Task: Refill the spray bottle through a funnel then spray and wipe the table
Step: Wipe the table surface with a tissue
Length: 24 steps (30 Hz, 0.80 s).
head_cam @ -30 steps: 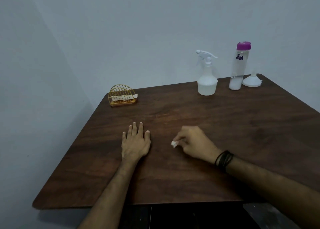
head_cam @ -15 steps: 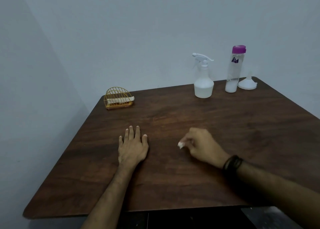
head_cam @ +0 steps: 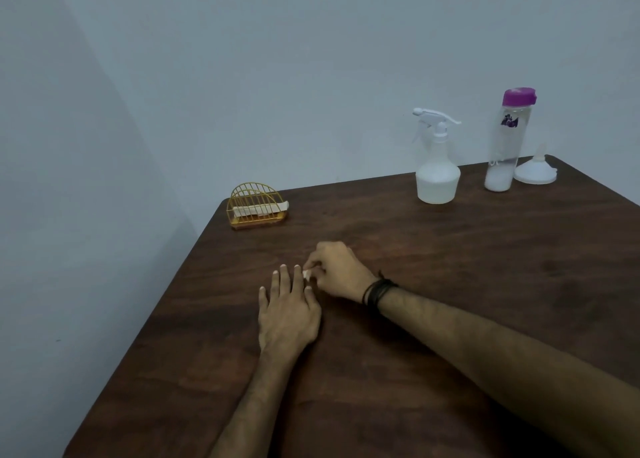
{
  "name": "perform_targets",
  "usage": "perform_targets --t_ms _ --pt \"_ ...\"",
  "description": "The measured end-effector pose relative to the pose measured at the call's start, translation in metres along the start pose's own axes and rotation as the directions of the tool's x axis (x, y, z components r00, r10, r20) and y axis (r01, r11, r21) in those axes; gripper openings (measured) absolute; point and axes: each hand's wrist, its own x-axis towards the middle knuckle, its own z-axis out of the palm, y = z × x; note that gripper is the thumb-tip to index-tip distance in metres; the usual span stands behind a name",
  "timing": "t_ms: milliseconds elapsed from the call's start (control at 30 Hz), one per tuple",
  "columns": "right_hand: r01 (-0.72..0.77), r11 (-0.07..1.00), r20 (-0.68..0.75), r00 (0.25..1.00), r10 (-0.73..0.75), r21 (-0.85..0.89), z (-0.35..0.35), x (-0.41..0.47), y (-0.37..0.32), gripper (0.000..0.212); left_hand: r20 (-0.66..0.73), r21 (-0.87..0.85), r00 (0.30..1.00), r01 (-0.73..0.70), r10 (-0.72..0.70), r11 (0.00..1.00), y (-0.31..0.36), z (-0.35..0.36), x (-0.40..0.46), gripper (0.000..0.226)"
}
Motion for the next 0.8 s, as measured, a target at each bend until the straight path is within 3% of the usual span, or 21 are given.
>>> perform_targets --t_ms 167,267,600,700,800 --pt "-0.254 0.967 -0.138 0.958 0.25 -0.008 -0.04 0.038 0.057 0.016 0.02 -0.017 1.0 0.016 -0.016 1.0 -0.001 -0.001 0.003 0.059" --pt "-0.33 0.944 -0.206 0.925 0.318 -0.025 -0.057 0.025 0.087 0.013 0.03 -0.026 0.999 0.019 -0.018 0.999 -0.001 -0.002 0.004 0.06" --pt "-0.211 0.976 -0.236 0.952 0.195 -0.046 -0.065 -0.1 0.079 0.017 0.109 -0.008 0.992 0.07 -0.068 0.998 0.012 -0.013 -0.013 0.068" --pt "-0.221 0.975 -0.239 0.946 0.22 0.024 -0.072 -0.141 0.08 0.012 0.152 0.001 0.983 0.104 -0.103 0.995 0.035 -0.015 -0.033 0.074" --pt "-0.268 0.928 -0.243 0.912 0.331 0.26 -0.084 -0.18 0.086 0.003 0.168 -0.001 0.985 0.05 -0.049 0.999 0.073 -0.01 -0.062 0.074"
